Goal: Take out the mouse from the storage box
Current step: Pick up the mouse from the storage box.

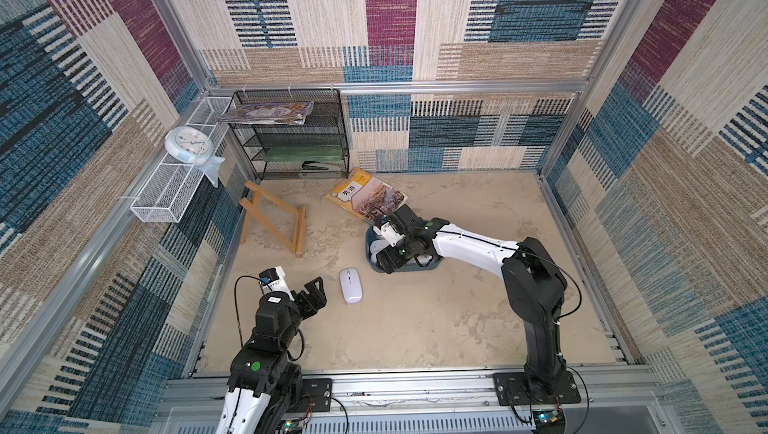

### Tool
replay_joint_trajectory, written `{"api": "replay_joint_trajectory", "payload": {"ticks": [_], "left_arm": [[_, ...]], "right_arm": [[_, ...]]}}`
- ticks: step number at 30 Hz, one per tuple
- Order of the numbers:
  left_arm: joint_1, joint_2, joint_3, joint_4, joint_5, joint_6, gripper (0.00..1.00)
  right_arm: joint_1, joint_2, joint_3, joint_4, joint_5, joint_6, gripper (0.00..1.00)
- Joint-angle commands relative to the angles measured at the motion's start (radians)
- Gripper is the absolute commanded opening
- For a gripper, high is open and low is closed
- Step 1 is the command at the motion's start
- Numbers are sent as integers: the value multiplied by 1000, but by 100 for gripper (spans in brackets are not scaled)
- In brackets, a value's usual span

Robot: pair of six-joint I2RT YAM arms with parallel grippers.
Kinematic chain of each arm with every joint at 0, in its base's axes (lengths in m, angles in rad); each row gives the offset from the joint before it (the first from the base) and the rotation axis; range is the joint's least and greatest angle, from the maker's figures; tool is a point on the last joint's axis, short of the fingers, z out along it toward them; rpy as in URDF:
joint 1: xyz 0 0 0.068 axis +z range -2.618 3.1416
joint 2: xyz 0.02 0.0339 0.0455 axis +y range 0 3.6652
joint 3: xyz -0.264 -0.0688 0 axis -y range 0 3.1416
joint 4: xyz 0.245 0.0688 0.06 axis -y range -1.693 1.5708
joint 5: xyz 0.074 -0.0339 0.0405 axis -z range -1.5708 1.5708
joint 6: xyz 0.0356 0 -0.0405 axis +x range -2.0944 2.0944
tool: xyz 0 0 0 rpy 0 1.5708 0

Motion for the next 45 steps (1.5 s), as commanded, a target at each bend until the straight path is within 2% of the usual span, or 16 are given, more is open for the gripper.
{"api": "replay_joint_trajectory", "payload": {"ticks": [1,17,22,35,45], "left_arm": [[1,-3,-1,22,-8,13,93],[2,-27,-5,12,-8,10,93],[2,-28,-7,11,-12,10,93],[2,-21,-13,13,-28,7,94],[2,-22,-18,18,-35,7,94]], "right_arm": [[-4,36,33,-57,86,-25,85],[-30,44,79,-91,105,-33,74],[-30,65,86,-106,65,-40,68],[-22,117,77,-109,31,-76,63],[-22,95,83,-106,58,-80,33]]}}
